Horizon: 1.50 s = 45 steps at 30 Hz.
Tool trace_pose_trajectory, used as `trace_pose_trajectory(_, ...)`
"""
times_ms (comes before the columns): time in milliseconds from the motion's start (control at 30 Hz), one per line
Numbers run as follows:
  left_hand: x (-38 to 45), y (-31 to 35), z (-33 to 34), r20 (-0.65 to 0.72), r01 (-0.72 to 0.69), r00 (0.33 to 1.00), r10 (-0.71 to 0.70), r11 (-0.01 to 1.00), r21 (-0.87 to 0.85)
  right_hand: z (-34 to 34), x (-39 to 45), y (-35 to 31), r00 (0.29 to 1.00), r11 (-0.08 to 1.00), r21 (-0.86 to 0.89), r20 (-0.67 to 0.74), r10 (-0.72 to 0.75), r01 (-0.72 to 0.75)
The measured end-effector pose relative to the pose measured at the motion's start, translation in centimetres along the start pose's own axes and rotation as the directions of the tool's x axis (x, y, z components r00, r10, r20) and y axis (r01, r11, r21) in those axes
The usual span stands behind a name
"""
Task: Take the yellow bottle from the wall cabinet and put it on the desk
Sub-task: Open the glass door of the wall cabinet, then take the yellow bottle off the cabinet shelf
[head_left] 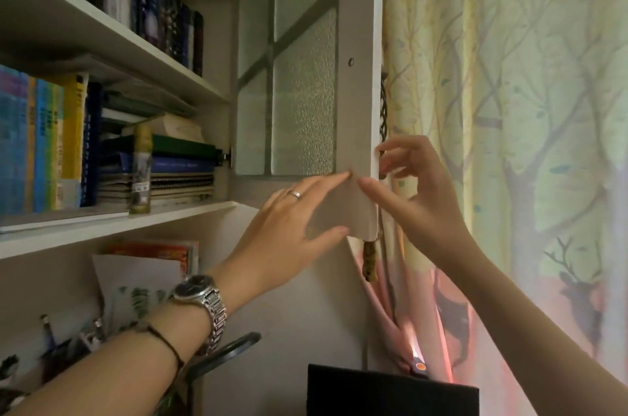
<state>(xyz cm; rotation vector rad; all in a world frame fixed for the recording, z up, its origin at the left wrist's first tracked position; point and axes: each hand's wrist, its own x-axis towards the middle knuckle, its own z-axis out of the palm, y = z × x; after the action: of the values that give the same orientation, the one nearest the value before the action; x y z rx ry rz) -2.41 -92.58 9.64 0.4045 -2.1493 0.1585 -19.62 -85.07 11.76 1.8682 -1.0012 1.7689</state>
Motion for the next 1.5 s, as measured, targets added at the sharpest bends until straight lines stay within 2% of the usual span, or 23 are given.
trace_pose_trajectory(200,3.4,1.0,4.8,0.02,-0.029,0.999,0.029,0.999,0.039,-4.0,0.0,3.5,0.995,0.984,-0.143,-0.017,0.101,-0.103)
trace_pose_trajectory(300,5.4,1.2,7.1,0.03,-0.056,0.998,0.052,0.983,0.175,-5.8,0.4,5.7,0.993,0.931,-0.345,-0.024,0.117,-0.118)
trace_pose_trajectory(433,7.9,1.2,10.2,0.021,-0.004,1.0,-0.002,0.949,0.316,-7.4,0.9,8.4,0.995,0.685,-0.724,-0.014,0.102,-0.08)
trace_pose_trajectory(600,11.2,0.6,13.2,0.032,0.026,0.998,-0.052,0.833,0.552,-7.9,2.1,12.3,0.992,0.372,-0.928,0.057,0.113,0.011)
trace_pose_trajectory(667,12.4,0.3,14.1,0.031,0.041,0.997,-0.073,0.805,0.592,-8.0,2.3,13.8,0.986,0.218,-0.972,0.113,0.123,0.084)
trace_pose_trajectory(700,13.0,0.1,14.6,0.031,0.048,0.996,-0.084,0.795,0.605,-8.0,2.5,14.5,0.978,0.178,-0.979,0.126,0.165,0.096)
trace_pose_trajectory(933,15.2,-1.6,17.1,0.058,0.032,0.994,-0.091,0.76,0.649,-8.2,3.3,18.3,0.949,0.203,-0.979,0.07,0.309,0.006)
trace_pose_trajectory(1033,15.1,-2.5,17.6,0.1,0.014,0.99,-0.103,0.764,0.645,-8.3,3.2,19.3,0.947,0.219,-0.976,0.049,0.318,-0.023)
trace_pose_trajectory(1200,14.4,-3.7,17.2,0.142,0.042,0.975,-0.171,0.771,0.636,-8.1,3.4,19.8,0.928,0.167,-0.986,0.04,0.37,-0.024)
trace_pose_trajectory(1333,12.7,-4.3,15.4,0.145,0.072,0.967,-0.21,0.771,0.633,-7.8,4.2,17.5,0.848,0.09,-0.994,0.001,0.53,-0.056)
trace_pose_trajectory(1367,12.1,-4.4,14.8,0.143,0.077,0.966,-0.216,0.767,0.637,-7.5,4.2,16.7,0.822,0.058,-0.998,0.003,0.57,-0.036)
trace_pose_trajectory(1433,10.7,-4.5,13.3,0.139,0.088,0.962,-0.233,0.753,0.652,-6.0,4.0,15.2,0.799,0.065,-0.998,0.061,0.598,0.027)
trace_pose_trajectory(1500,9.1,-4.5,11.7,0.129,0.103,0.958,-0.256,0.726,0.68,-3.9,3.6,14.0,0.804,0.178,-0.979,0.183,0.566,0.097)
